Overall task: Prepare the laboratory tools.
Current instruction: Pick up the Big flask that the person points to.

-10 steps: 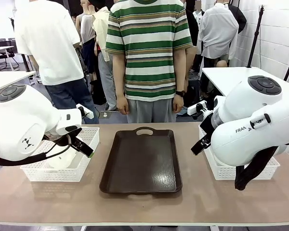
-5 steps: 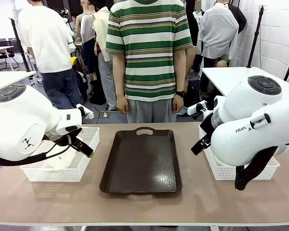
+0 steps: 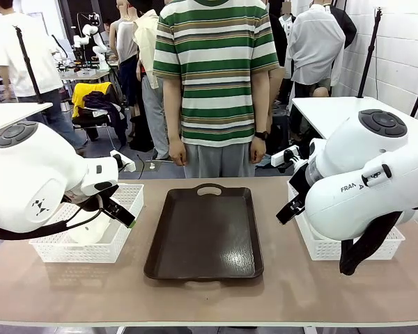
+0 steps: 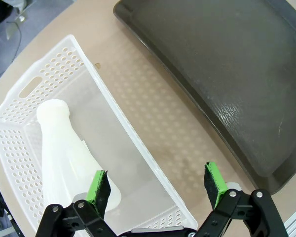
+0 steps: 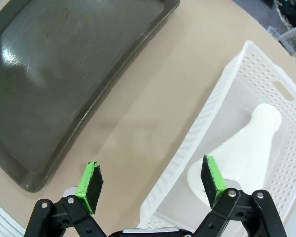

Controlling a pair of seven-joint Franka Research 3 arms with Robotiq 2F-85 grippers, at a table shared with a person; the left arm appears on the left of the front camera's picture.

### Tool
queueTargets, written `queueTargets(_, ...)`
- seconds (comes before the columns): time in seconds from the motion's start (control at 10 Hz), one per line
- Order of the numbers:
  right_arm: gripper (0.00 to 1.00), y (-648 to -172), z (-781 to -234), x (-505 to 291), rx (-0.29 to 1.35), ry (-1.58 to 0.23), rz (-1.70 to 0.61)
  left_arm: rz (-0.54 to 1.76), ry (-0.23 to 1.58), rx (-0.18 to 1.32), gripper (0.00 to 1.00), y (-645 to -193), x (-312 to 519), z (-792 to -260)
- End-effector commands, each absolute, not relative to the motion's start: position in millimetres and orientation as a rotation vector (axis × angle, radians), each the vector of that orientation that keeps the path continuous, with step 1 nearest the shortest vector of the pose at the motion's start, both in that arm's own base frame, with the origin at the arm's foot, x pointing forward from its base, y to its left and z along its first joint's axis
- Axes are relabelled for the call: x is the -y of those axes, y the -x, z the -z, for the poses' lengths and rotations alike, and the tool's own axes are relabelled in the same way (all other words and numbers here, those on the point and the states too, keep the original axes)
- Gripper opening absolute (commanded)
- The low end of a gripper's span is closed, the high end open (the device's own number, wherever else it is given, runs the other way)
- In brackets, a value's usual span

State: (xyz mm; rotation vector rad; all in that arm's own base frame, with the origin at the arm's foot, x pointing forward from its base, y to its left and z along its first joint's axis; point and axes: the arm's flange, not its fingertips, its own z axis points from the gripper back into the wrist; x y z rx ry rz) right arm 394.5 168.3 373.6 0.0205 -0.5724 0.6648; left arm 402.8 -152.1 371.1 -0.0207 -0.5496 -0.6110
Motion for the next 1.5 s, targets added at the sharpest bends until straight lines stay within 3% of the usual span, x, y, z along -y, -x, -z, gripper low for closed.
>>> queueTargets(0.0, 1.0, -394.6, -373.6, -168.0, 0.572, -0.022, -0.663, 0.608, 0.021, 0.55, 1.0, -403.1, 150.9, -371.2)
queueTargets(0.2, 1.0, -389.5, -386.5, -165.4, 0.586, -0.023, -0.709, 0.611, 0.021, 0.55, 1.0, -402.7, 152.1, -371.1)
queueTargets(0.5, 1.0, -384.8, -434.2, -130.1, 0.628, 0.021, -0.627, 0.585, 0.115, 0.577, 1.0, -377.2, 130.4, -424.1)
queueTargets(0.9, 1.0, -370.4, -485.2, -49.6, 0.592, -0.201, -0.587, 0.556, 0.288, 0.649, 1.0, -332.2, 76.6, -473.2)
queueTargets(1.2, 1.0, -363.1, -492.1, 7.6, 0.622, -0.37, -0.537, 0.587, 0.466, 0.621, 1.0, -313.7, 23.6, -476.1)
queueTargets(1.4, 1.0, -362.7, -485.9, 27.1, 0.624, -0.45, -0.538, 0.586, 0.476, 0.589, 1.0, -308.9, -5.4, -470.6)
